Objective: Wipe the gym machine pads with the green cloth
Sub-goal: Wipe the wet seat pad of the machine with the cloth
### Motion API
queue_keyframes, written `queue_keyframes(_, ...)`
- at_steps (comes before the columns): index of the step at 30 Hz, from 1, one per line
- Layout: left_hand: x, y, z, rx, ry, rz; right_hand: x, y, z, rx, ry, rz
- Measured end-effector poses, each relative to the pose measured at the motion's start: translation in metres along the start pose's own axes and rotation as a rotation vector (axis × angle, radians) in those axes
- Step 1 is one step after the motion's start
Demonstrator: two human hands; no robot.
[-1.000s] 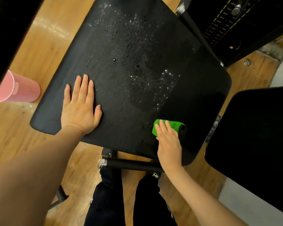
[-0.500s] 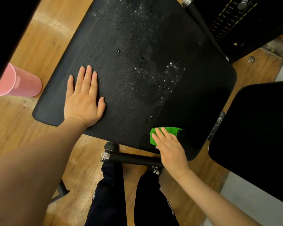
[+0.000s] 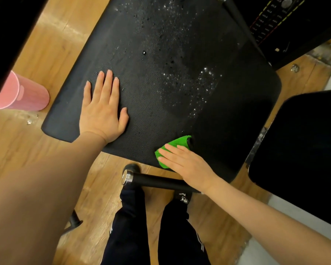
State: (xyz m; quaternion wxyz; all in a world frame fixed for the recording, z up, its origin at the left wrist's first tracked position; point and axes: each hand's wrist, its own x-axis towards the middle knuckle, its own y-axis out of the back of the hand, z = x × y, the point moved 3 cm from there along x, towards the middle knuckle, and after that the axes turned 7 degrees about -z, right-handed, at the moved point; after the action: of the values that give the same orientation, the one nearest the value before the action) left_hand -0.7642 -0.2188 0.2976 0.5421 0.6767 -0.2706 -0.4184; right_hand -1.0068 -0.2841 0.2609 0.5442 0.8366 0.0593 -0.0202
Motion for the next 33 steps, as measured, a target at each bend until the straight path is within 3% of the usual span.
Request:
queue_keyframes(4,-0.001,0.0,0.0,-0.011,-0.006,0.005,-0.027,-0.001,0.011,-0.055,-0.011,-0.048)
queue_keyframes(6,-0.001,0.0,0.0,-0.01,-0.007,0.007,-0.036,0.002,0.015,-0.021,-0.108,-0.049)
queue_keyframes(9,-0.001,-0.001,0.0,-0.008,-0.011,0.004,-0.045,0.021,0.042,0.221,-0.462,0.213)
queue_keyframes(11,0.0,0.0,0.0,-0.007,-0.015,0.01,-0.04,0.046,0.073,0.206,-0.659,0.37)
queue_keyframes(16,0.0,0.001,-0.001,-0.017,-0.02,0.014,0.017,0.091,0.142,0.105,-0.823,0.237)
queue_keyframes(20,0.0,0.003,0.0,-0.016,-0.025,0.018,0.047,0.081,0.152,0.185,-0.965,0.301)
queue_keyframes(26,0.001,0.003,0.0,-0.022,-0.027,0.002,0.015,0.035,0.063,0.213,-0.831,0.349)
queue_keyframes(33,0.001,0.003,0.0,-0.04,-0.029,0.003,-0.011,0.002,-0.01,0.116,-0.776,0.102)
